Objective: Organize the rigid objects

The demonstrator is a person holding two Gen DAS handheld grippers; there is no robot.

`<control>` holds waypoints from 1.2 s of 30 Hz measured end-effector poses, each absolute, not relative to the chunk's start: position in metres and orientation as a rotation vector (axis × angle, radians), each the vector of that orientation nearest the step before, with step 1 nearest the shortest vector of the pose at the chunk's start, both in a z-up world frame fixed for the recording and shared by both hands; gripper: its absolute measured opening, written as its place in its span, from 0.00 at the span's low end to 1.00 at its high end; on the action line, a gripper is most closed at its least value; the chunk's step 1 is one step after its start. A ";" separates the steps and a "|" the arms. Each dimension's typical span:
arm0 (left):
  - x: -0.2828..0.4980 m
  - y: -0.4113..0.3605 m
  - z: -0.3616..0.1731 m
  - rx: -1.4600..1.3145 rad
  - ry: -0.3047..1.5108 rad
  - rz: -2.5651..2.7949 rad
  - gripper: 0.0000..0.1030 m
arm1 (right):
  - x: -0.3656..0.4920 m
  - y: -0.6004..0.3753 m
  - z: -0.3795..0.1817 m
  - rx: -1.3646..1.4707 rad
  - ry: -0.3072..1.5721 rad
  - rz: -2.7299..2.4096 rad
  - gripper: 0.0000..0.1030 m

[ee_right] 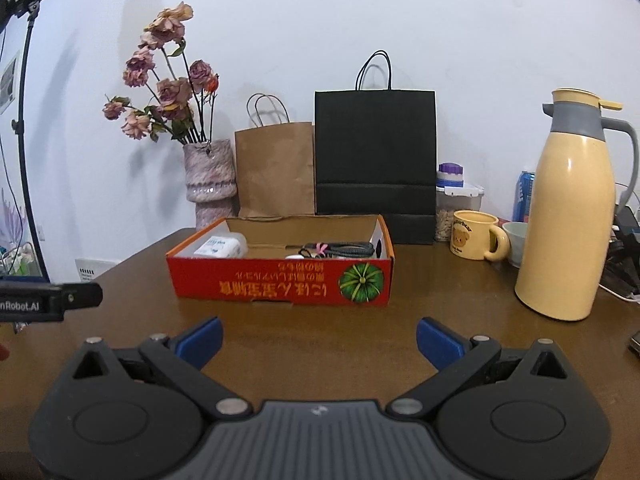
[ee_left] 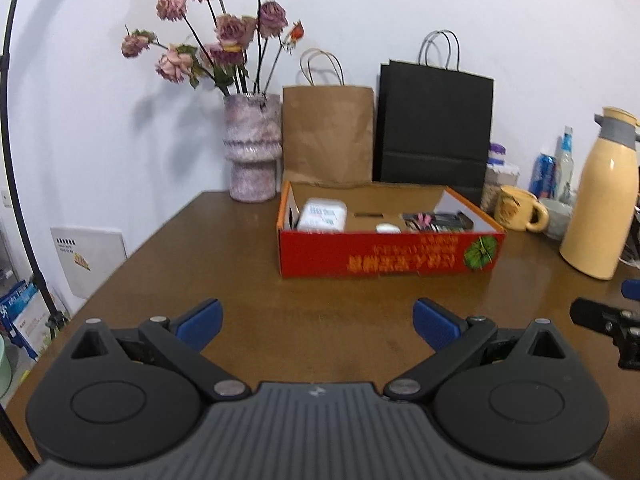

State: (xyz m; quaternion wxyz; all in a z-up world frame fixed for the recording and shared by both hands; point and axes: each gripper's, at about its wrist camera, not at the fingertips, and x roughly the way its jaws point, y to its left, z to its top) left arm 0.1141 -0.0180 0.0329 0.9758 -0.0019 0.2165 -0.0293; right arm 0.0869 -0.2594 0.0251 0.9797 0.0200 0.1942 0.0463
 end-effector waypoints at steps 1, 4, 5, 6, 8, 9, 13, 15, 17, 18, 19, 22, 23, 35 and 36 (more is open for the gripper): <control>0.110 -0.018 0.029 -0.003 0.443 -0.059 1.00 | 0.085 -0.259 0.024 0.039 0.395 0.092 1.00; 0.101 -0.017 0.022 -0.003 0.459 -0.058 1.00 | 0.076 -0.258 0.021 0.036 0.404 0.089 1.00; 0.098 -0.017 0.021 -0.006 0.464 -0.060 1.00 | 0.074 -0.257 0.021 0.034 0.405 0.089 1.00; 0.096 -0.017 0.020 -0.007 0.467 -0.062 1.00 | 0.071 -0.257 0.020 0.032 0.403 0.090 1.00; 0.091 -0.017 0.020 -0.005 0.464 -0.064 1.00 | 0.068 -0.256 0.020 0.033 0.399 0.091 1.00; 0.089 -0.017 0.020 -0.003 0.458 -0.066 1.00 | 0.066 -0.255 0.020 0.032 0.396 0.093 1.00; 0.083 -0.018 0.022 -0.001 0.445 -0.072 1.00 | 0.063 -0.254 0.023 0.027 0.385 0.099 1.00; 0.082 -0.019 0.022 0.000 0.441 -0.073 1.00 | 0.062 -0.253 0.023 0.025 0.381 0.102 1.00; 0.081 -0.020 0.022 0.001 0.439 -0.075 1.00 | 0.061 -0.252 0.024 0.024 0.378 0.104 1.00; 0.082 -0.019 0.022 0.002 0.440 -0.075 1.00 | 0.061 -0.252 0.024 0.025 0.378 0.103 1.00; 0.082 -0.020 0.022 0.001 0.440 -0.076 1.00 | 0.060 -0.253 0.024 0.024 0.377 0.104 1.00; 0.082 -0.018 0.022 0.001 0.441 -0.077 1.00 | 0.060 -0.253 0.024 0.026 0.377 0.103 1.00; 0.082 -0.019 0.022 0.001 0.441 -0.078 1.00 | 0.060 -0.253 0.024 0.026 0.377 0.102 1.00; 0.082 -0.020 0.021 0.003 0.438 -0.081 1.00 | 0.059 -0.255 0.026 0.029 0.372 0.102 1.00; 0.082 -0.020 0.021 0.004 0.437 -0.081 1.00 | 0.059 -0.255 0.026 0.029 0.372 0.102 1.00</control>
